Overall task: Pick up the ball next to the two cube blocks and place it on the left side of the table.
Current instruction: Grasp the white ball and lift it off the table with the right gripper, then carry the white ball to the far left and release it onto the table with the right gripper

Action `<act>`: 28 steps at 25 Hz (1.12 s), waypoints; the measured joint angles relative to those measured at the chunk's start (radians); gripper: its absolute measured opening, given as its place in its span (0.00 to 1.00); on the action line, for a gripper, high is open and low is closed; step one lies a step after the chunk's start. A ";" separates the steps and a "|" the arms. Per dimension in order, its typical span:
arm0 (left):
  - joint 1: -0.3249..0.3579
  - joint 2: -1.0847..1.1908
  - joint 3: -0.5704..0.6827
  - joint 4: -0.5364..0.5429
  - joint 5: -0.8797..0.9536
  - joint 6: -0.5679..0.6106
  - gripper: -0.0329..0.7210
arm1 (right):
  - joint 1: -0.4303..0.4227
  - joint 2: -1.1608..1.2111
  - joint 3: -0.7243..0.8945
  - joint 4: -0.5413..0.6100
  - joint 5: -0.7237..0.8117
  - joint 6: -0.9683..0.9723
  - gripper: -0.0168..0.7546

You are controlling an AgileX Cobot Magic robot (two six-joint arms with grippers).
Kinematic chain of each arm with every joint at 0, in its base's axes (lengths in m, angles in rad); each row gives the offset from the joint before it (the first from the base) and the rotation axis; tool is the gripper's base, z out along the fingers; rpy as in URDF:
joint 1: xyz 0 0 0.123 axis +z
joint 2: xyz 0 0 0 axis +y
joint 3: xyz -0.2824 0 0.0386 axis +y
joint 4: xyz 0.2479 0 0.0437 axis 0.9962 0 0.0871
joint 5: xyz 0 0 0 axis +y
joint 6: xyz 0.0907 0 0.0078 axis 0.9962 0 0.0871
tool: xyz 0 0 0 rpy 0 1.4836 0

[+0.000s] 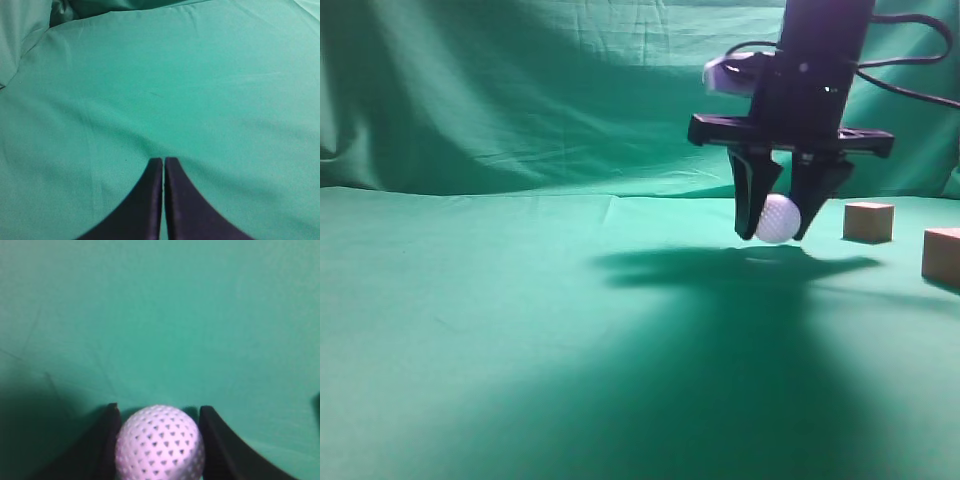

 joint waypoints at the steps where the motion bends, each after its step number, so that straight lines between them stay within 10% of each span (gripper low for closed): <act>1: 0.000 0.000 0.000 0.000 0.000 0.000 0.04 | 0.000 0.000 -0.027 0.000 0.022 -0.002 0.43; 8: 0.000 0.000 0.000 0.000 0.000 0.000 0.04 | 0.035 0.000 -0.325 0.147 0.097 -0.115 0.43; 19: 0.000 0.000 0.000 0.000 0.000 0.000 0.04 | 0.413 0.257 -0.573 0.348 -0.294 -0.375 0.43; 28: 0.000 0.000 0.000 0.000 0.000 0.000 0.04 | 0.496 0.561 -0.747 0.358 -0.621 -0.403 0.43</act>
